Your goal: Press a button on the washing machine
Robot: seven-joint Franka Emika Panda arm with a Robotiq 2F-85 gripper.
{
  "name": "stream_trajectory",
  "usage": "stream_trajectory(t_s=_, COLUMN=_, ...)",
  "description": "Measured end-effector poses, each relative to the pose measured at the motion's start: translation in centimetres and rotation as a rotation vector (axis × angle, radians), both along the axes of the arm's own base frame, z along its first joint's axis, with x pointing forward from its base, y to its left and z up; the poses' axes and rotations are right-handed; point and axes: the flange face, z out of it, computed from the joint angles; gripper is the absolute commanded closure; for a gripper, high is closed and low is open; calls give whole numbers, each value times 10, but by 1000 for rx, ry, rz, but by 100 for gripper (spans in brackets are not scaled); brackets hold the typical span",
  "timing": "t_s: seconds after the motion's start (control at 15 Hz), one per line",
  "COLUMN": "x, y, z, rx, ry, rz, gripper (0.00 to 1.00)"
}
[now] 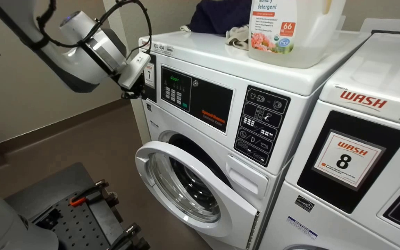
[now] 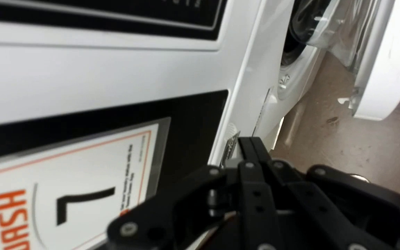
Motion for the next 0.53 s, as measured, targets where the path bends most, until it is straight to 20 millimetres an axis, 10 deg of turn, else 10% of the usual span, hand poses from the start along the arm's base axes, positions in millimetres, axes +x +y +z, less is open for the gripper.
stream_trajectory(t_s=0.53, x=-13, y=44, z=9, rx=12, ry=162, rz=-60, gripper=100)
